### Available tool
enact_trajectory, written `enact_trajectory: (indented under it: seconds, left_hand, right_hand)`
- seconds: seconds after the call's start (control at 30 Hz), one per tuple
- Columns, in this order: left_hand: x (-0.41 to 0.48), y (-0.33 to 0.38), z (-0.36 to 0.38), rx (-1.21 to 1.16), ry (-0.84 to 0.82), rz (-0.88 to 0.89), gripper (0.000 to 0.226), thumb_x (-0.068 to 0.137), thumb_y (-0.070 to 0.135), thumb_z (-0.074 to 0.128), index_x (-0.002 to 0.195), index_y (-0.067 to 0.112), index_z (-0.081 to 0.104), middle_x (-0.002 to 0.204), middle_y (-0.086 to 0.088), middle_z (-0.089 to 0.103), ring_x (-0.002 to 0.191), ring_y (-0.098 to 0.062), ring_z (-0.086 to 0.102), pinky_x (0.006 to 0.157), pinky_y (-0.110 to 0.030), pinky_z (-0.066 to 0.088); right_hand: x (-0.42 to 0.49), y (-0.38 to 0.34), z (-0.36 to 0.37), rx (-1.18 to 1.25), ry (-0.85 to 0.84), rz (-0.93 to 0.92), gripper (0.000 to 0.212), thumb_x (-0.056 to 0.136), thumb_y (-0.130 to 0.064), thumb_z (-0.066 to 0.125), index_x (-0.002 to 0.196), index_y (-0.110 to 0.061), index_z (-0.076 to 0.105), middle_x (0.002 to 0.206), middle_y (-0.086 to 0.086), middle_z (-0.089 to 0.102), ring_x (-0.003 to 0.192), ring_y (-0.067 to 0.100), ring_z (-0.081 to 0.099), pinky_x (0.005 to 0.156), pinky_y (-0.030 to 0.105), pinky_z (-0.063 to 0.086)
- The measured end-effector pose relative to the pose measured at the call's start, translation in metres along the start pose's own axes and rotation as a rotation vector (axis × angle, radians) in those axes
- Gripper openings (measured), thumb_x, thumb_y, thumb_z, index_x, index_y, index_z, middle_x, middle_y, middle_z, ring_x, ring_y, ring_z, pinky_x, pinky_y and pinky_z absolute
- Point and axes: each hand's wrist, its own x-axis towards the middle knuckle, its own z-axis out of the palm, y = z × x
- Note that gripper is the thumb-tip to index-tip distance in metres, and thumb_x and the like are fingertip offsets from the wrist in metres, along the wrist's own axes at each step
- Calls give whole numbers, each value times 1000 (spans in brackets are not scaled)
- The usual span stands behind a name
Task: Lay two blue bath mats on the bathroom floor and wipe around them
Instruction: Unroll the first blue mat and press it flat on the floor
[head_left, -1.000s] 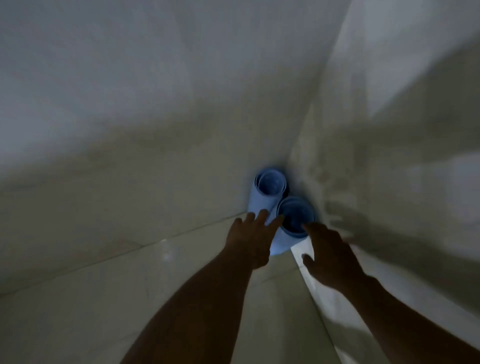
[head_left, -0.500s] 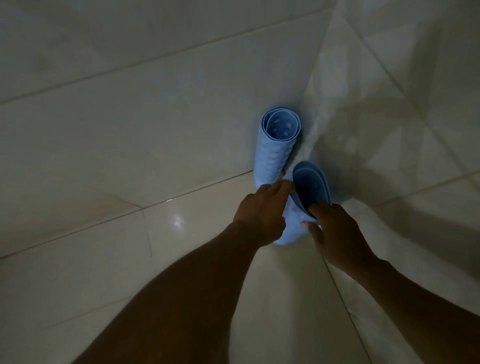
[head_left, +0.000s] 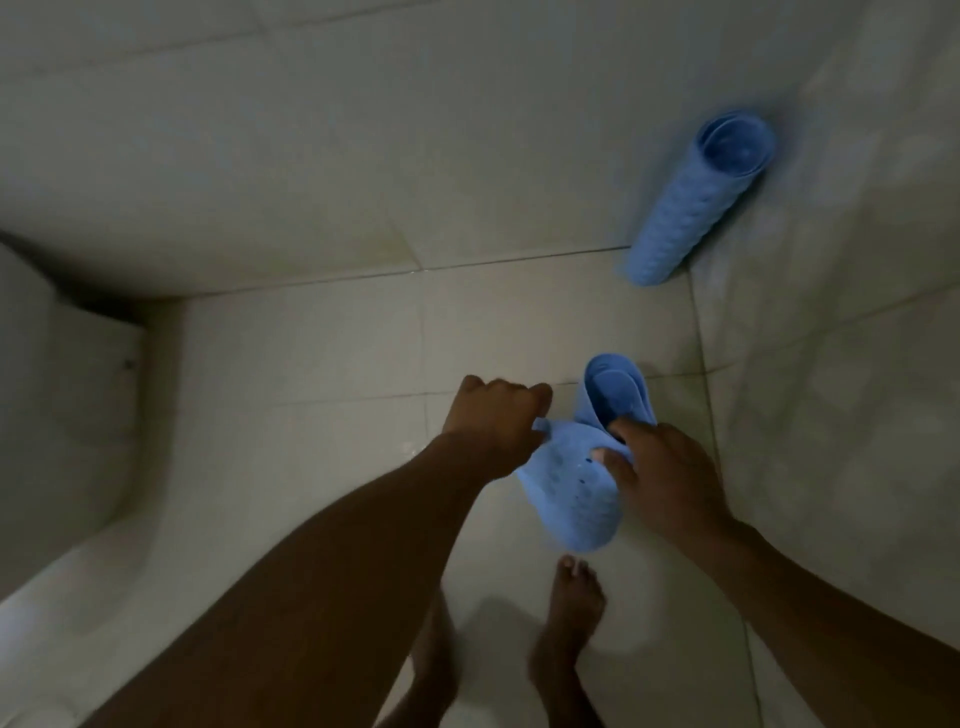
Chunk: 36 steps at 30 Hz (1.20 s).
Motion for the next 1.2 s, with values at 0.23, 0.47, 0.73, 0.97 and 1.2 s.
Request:
enact_trajectory:
  seconds: [0.23,0.47,0.73,0.97,1.2]
  left_hand:
    - [-98,-58,60,-144,-13,-123,19,95,22,50,112,28,56,103,2,68,100,-25,64,81,-36,31]
    - [-190,-111,114,-285,37,-135,20,100,26,48,113,27,63,105,0,70,100,-24,64,83,-33,36]
    - [-281,-162,143,-351,29,-152,22,100,34,53,115,27,67,109,-3,71,103,-26,65,86,-33,46]
    - [-225,-212,224,-313,93,-275,19,96,37,60,113,32,66,112,-2,68,105,-28,65,78,-30,41]
    - [-84,-273,343,-119,323,-411,23,93,20,56,112,27,66,114,-3,67,108,-31,65,84,-32,44]
  right_hand:
    - [-36,-77,46,-117,-100,-69,20,97,-45,56,93,-25,57,68,-11,53,59,6,52,55,17,35]
    - [-94,-166,108,-249,-137,128,32,102,-49,42,99,-19,53,73,-1,60,71,21,67,62,31,54]
    - [-136,-253,148,-329,-356,149,38,101,-45,42,121,-16,56,121,9,63,107,31,64,84,36,49]
    - [-64,-244,232,-352,-390,129,40,95,-48,52,124,-21,57,123,5,61,114,29,60,88,36,47]
    - [69,-187,367,-406,7,9,10,99,-20,48,100,-13,54,106,10,66,98,31,65,71,35,44]
